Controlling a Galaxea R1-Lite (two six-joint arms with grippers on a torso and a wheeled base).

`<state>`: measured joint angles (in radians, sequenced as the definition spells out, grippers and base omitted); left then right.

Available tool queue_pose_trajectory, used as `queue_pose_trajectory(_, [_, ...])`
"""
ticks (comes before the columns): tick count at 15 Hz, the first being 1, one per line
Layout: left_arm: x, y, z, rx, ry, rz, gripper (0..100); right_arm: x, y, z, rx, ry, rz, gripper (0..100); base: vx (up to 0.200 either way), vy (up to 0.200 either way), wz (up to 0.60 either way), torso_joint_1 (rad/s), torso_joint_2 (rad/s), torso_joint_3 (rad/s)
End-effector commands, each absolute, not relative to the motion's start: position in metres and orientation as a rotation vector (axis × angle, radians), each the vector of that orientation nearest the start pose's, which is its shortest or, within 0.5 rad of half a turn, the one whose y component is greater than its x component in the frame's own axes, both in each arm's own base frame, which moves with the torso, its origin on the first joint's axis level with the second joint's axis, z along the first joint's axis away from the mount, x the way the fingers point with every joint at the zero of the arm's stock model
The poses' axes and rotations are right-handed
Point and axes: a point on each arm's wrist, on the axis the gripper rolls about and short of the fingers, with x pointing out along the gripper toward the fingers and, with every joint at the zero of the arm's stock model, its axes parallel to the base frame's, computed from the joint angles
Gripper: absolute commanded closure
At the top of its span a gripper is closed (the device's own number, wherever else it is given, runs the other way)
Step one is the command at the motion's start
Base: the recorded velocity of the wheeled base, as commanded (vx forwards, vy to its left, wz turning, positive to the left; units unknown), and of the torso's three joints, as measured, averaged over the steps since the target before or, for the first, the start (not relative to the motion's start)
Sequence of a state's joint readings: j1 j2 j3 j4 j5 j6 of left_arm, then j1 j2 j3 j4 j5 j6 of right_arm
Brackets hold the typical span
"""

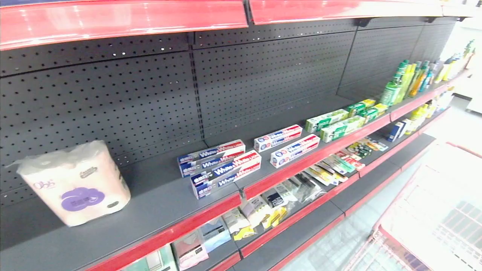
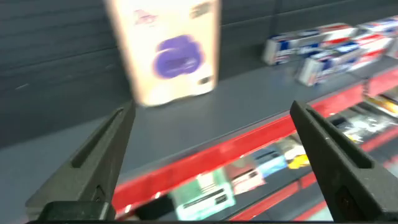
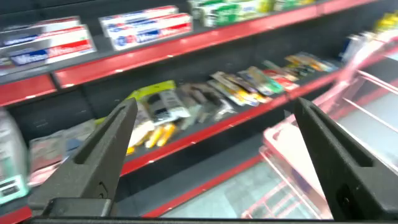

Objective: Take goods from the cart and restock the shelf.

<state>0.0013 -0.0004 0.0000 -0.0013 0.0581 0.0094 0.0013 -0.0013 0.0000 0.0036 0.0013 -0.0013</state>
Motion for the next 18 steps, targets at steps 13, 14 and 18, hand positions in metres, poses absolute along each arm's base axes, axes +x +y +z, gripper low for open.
queue_pose_trajectory(13, [-0.0228, 0.0013, 0.0756, 0.009, -0.001, 0.060, 0, -0.0228, 0.0000, 0.0753, 0.003, 0.002, 0.005, 0, 0.000, 0.000, -0.28, 0.002, 0.00, 0.001])
queue_pose_trajectory(14, [-0.0228, 0.0012, 0.0756, 0.009, -0.001, 0.061, 0, -0.0228, 0.0000, 0.0752, 0.003, 0.003, 0.005, 0, 0.000, 0.000, -0.60, 0.002, 0.00, 0.002])
queue_pose_trajectory(18, [-0.0228, 0.0013, 0.0756, 0.009, -0.001, 0.060, 0, -0.0227, 0.0001, 0.0752, -0.002, 0.005, 0.006, 0, 0.000, 0.000, 0.00, 0.000, 0.00, 0.000])
